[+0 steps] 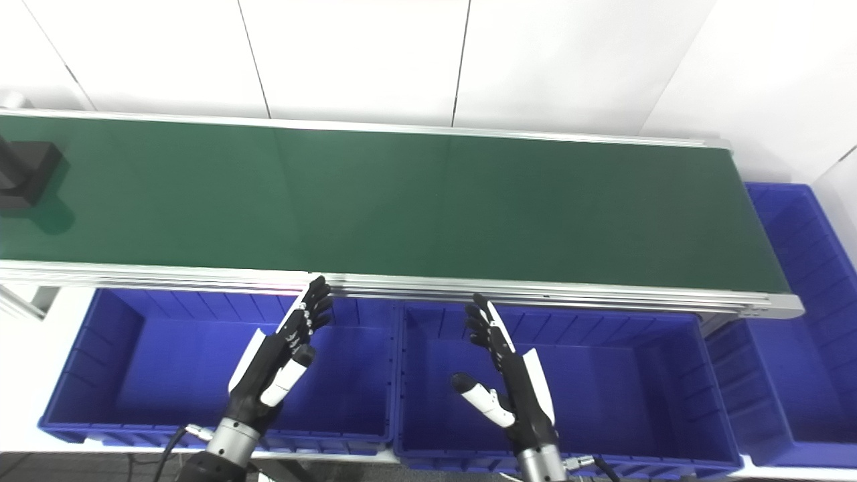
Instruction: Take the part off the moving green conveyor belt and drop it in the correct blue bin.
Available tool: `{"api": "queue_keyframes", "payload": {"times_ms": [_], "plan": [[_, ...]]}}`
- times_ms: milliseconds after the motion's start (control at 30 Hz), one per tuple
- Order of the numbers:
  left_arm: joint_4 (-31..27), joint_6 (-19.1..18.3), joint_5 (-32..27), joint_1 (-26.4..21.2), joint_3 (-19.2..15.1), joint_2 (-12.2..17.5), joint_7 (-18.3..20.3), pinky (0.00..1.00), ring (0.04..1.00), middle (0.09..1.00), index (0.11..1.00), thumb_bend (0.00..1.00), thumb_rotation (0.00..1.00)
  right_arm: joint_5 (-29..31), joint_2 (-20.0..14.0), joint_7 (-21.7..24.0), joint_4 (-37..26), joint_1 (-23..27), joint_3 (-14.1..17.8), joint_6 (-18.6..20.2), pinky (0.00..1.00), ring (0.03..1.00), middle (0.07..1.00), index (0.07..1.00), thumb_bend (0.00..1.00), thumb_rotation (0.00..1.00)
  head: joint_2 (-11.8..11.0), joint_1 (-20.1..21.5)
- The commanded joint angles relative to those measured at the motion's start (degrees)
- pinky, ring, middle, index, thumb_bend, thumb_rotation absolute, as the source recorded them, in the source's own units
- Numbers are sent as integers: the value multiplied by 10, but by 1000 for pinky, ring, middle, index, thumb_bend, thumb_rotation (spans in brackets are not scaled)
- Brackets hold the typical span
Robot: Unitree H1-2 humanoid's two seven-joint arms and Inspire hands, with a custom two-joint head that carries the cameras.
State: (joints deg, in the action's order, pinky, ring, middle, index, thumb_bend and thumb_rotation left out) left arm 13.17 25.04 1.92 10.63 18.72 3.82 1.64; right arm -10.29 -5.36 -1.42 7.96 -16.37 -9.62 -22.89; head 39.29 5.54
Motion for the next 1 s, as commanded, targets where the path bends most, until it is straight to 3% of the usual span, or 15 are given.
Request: {"api": "queue_keyframes", "payload": {"times_ms": [0, 367, 967], "plan": [[3, 19, 14, -14, 5, -8, -20, 926, 949, 975, 975, 733, 883, 11, -2, -1, -6, 0, 3, -39, 849, 885, 912, 975, 889, 835, -5, -2], [39, 19, 52, -33, 72, 28, -122, 909, 930, 946, 935, 792, 846, -7, 4, -21, 0, -7, 6, -39, 845, 892, 919, 967, 867, 805, -28, 6], [71, 19, 47, -57, 142, 61, -215, 866, 897, 915, 906, 781, 848, -22, 6, -57, 27, 2, -5, -40, 843, 883, 910, 971, 839, 786, -68, 17]]}}
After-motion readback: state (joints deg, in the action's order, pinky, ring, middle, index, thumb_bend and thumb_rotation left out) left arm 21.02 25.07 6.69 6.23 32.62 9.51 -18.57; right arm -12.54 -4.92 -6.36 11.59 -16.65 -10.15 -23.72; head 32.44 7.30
